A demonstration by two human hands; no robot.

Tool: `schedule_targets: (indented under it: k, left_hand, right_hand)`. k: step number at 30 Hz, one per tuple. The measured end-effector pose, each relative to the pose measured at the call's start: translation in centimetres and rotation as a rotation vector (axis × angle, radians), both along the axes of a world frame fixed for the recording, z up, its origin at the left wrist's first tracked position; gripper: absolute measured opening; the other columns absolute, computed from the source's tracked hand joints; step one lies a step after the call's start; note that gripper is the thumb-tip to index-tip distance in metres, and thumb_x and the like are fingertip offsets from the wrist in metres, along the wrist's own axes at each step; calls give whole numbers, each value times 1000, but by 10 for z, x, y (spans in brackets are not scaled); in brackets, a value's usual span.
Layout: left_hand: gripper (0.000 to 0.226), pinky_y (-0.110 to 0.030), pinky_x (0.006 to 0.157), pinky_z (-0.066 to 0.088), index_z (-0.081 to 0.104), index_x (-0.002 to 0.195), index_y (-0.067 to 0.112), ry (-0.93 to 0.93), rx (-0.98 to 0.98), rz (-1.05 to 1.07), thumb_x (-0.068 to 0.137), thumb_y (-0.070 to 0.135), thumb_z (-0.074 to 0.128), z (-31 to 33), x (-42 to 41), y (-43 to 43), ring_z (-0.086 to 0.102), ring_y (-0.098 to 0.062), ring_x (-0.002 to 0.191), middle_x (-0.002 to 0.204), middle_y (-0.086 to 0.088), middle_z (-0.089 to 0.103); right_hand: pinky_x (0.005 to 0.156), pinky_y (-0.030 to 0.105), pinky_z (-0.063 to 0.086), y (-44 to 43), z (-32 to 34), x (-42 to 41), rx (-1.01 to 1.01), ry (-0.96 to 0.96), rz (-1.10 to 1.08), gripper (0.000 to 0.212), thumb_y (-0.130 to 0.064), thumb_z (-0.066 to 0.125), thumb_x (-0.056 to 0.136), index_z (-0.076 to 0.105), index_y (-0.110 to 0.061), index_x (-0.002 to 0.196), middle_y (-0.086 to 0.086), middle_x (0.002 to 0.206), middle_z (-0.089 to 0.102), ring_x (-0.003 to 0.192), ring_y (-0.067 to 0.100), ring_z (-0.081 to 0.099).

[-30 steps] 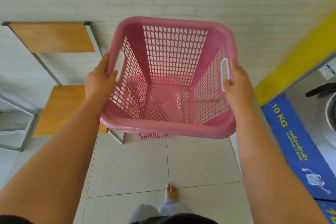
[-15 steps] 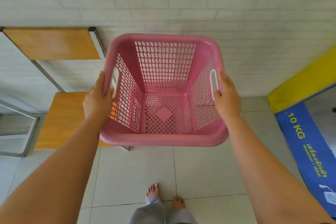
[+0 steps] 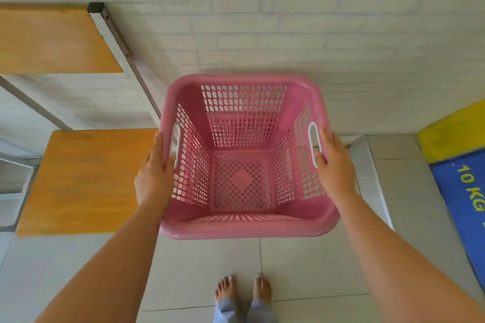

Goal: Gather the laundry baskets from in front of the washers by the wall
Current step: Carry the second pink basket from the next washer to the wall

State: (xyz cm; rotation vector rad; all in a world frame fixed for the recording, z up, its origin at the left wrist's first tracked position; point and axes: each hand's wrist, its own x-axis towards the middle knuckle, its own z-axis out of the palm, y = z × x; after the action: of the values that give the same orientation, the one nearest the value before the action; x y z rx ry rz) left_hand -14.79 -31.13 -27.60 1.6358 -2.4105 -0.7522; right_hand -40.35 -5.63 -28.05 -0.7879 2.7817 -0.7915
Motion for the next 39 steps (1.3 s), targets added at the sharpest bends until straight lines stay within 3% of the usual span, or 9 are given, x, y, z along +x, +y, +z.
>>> schedule_targets:
  k: [4, 13, 16, 19, 22, 25, 29, 32, 39]
  left_hand:
    - [59, -48, 77, 50, 12, 149, 44, -39, 6, 20, 99, 37, 40, -55, -11, -7, 62, -44, 100, 141, -8, 51]
    - [60, -53, 82, 50, 9, 151, 40, -204, 85, -16, 99, 31, 39, -144, -15, -5, 59, -45, 109, 150, -9, 42]
    - [53, -53, 84, 51, 14, 149, 39, -269, 141, -20, 99, 33, 31, -159, -11, -7, 58, -41, 113, 146, -9, 47]
    - [53, -54, 84, 54, 6, 149, 41, -276, 158, -66, 100, 38, 25, -167, -6, -4, 59, -39, 114, 151, -4, 40]
    - [62, -50, 76, 51, -1, 152, 31, -286, 187, -63, 101, 26, 33, -171, -10, 2, 58, -39, 111, 156, -4, 27]
    - [68, -54, 91, 48, -2, 152, 25, -314, 171, -58, 98, 21, 39, -172, -15, 8, 44, -41, 128, 160, -8, 16]
    - [65, -50, 117, 24, 8, 152, 18, -354, 101, -142, 98, 31, 41, -152, -21, 26, 19, -33, 145, 160, -9, 14]
    - [62, -46, 120, 16, 14, 152, 17, -309, 76, -212, 98, 32, 41, -120, -31, 51, 13, -29, 148, 160, -9, 14]
    - [55, -45, 120, 16, 25, 149, 14, -226, 32, -463, 99, 34, 39, -32, -37, 130, 20, -28, 146, 158, -9, 25]
  right_hand:
    - [82, 35, 46, -12, -61, -13, 33, -54, -4, 64, -11, 44, 97, 20, -37, 150, 1, 160, 18, 126, 28, 50]
    - [83, 39, 49, -8, -158, -13, 143, -188, 5, 68, -13, 42, 97, 10, -40, 151, -2, 162, 9, 123, 32, 54]
    - [72, 29, 43, -10, -176, -12, 208, -231, -28, 65, -12, 39, 98, 9, -33, 152, -6, 161, 12, 113, 31, 60]
    - [65, 29, 41, -13, -188, -8, 238, -212, -39, 65, -13, 39, 99, 5, -24, 153, -4, 162, 8, 105, 33, 62]
    - [71, 37, 52, -15, -198, -3, 242, -183, -20, 73, -9, 43, 96, -1, -22, 153, 1, 162, 2, 120, 34, 54]
    - [95, 44, 50, -14, -194, 1, 273, -157, -4, 71, -14, 44, 97, 0, -19, 153, 7, 162, 5, 138, 33, 35]
    - [104, 42, 44, 2, -169, 16, 312, -109, 55, 65, -20, 44, 97, 11, -13, 153, 15, 158, 20, 138, 33, 35]
    - [106, 41, 40, 23, -138, 30, 338, -89, 81, 62, -26, 43, 98, 16, -12, 152, 18, 155, 26, 137, 33, 37]
    - [113, 39, 30, 84, -36, 84, 299, -82, -1, 57, -29, 43, 98, 25, -11, 150, 16, 154, 30, 141, 28, 31]
